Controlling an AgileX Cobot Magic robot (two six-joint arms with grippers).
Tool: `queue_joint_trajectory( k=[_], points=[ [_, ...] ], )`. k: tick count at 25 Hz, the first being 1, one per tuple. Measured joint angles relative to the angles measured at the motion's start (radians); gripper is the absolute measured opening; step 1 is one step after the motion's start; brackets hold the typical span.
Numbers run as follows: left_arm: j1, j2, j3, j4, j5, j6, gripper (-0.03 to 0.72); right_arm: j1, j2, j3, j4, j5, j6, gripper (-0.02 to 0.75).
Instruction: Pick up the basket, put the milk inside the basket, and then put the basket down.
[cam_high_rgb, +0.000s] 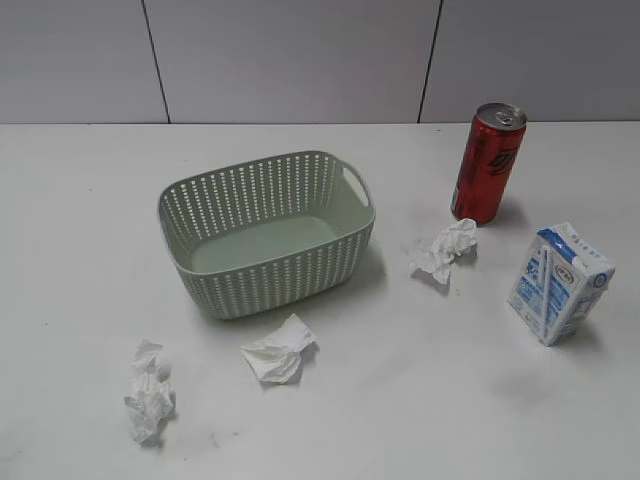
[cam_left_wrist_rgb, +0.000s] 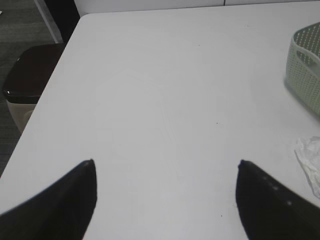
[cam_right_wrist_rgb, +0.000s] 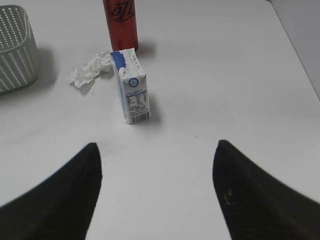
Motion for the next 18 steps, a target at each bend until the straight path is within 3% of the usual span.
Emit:
queue_joint_trajectory(
  k=[9, 15, 18],
  points=[
    [0.0, 0.0, 0.0, 0.009, 0.0, 0.0, 0.647, 0.0, 0.0, 0.0, 0.0, 0.0, 0.0, 0.526],
    [0.0, 0.018, -0.004, 0.014, -0.011, -0.002, 0.581, 0.0, 0.0, 0.0, 0.0, 0.0, -0.001, 0.526],
    [0.0, 0.104, -0.023, 0.014, -0.102, -0.001, 0.575, 0.0, 0.0, 0.0, 0.0, 0.0, -0.001, 0.526]
  ],
)
